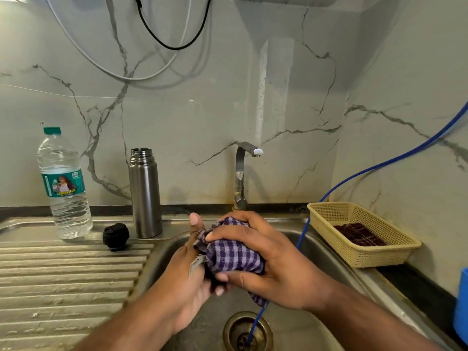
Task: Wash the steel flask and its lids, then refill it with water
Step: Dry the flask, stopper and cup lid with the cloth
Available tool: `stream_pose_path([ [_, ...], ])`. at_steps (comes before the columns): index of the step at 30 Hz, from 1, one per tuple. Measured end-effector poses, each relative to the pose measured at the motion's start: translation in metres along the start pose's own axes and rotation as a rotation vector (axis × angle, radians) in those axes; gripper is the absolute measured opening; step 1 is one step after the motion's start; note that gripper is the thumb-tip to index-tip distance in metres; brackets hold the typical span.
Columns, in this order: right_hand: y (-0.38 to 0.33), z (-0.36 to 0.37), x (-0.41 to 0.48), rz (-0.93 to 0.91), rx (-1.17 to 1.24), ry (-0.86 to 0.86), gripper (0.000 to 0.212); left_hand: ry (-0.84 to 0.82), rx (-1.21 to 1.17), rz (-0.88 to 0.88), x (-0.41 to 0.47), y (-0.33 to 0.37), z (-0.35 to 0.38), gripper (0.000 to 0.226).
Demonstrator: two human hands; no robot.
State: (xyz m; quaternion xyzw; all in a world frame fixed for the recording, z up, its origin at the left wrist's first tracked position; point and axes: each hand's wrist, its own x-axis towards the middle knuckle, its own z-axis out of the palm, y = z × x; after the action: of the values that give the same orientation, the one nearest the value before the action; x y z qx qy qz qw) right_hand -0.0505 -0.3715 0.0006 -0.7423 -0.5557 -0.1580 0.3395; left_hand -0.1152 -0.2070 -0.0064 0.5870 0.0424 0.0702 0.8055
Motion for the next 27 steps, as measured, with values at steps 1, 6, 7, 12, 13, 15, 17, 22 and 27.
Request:
stream_pose_path([
  [1,0.002,0.001,0.000,0.019,0.016,0.045,0.055,-0.022,-0.019,-0.012,0.001,0.000,0.000,0.064],
  [6,0.007,-0.003,0.000,0.237,0.429,0.286,0.045,-0.176,0.221,-0.001,0.002,0.009,-0.004,0.070],
  [7,0.008,-0.003,0.000,0.274,0.490,0.311,0.044,-0.158,0.355,0.034,0.001,0.010,-0.004,0.062],
  [12,0.013,0.006,-0.001,0.240,0.219,0.339,0.050,-0.001,0.515,0.218,-0.008,0.019,0.001,0.030],
  [13,0.012,0.007,-0.002,0.217,0.173,0.329,0.050,0.001,0.436,0.209,-0.010,0.022,0.002,0.033],
  [15,0.006,0.005,-0.003,0.174,0.175,0.255,0.054,0.000,0.322,0.203,-0.012,0.027,0.002,0.032],
  [17,-0.001,-0.002,-0.003,0.136,0.210,0.053,0.059,0.046,0.257,0.167,-0.013,0.029,0.000,0.027],
  [22,0.001,-0.022,-0.003,-0.065,-0.275,-0.204,0.065,0.043,0.205,0.016,-0.008,0.026,-0.009,0.039],
  [27,0.010,-0.012,-0.004,-0.068,-0.297,0.096,0.058,-0.038,0.151,0.025,-0.010,0.015,-0.001,0.026],
])
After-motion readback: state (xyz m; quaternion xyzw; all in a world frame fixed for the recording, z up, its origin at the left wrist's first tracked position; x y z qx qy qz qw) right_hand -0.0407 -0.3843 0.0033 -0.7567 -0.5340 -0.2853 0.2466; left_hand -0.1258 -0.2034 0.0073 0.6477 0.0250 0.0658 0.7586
